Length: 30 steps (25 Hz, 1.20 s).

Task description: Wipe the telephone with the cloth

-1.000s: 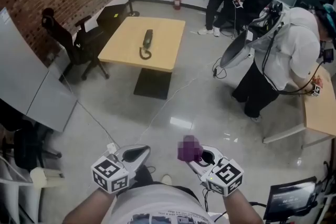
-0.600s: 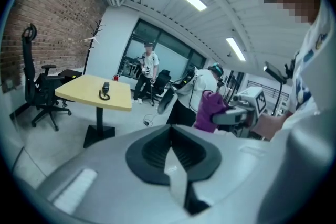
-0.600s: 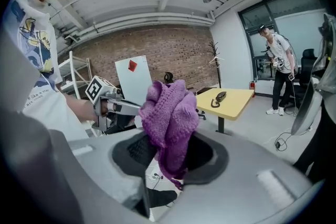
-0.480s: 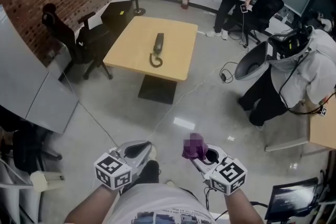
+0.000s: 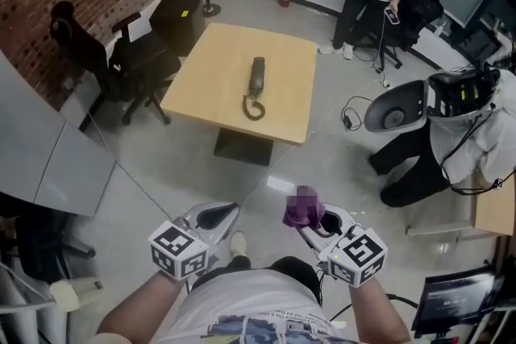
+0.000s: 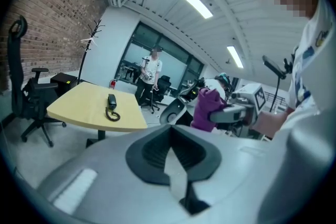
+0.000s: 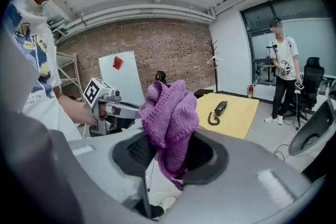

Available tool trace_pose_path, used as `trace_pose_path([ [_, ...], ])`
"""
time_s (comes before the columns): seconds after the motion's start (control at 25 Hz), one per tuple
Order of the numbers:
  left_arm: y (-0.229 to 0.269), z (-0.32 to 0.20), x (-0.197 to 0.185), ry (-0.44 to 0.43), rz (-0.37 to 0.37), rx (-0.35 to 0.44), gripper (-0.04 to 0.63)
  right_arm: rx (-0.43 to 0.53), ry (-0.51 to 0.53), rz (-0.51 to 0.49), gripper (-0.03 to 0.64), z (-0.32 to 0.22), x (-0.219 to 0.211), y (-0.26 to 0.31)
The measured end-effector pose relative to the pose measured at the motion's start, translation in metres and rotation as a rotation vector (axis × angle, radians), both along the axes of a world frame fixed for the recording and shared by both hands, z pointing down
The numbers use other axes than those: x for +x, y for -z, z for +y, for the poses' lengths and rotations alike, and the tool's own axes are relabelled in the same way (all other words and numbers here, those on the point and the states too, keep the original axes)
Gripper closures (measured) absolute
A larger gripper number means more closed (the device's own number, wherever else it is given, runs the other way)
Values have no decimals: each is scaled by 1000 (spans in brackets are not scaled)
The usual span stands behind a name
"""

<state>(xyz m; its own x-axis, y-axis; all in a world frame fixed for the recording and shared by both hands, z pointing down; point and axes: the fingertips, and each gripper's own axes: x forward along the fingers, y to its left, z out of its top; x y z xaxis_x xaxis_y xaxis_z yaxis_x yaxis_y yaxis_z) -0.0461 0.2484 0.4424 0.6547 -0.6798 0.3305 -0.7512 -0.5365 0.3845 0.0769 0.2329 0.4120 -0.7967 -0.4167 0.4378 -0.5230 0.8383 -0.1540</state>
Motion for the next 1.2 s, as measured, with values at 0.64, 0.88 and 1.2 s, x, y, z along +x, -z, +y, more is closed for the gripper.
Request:
trace_pose_path([
  [0.64,-11,-104,-26,90,-23,-22,575,-20,96,10,486,-109,-42,-8],
  [0.88,-25,-170,-27,173,-84,-67,508,-17,166,2,486,-180,-38,-14],
  [1.2,-49,-261,-21,295,-162,-147,479,-68,244,-15,486,-262,-25,-27],
])
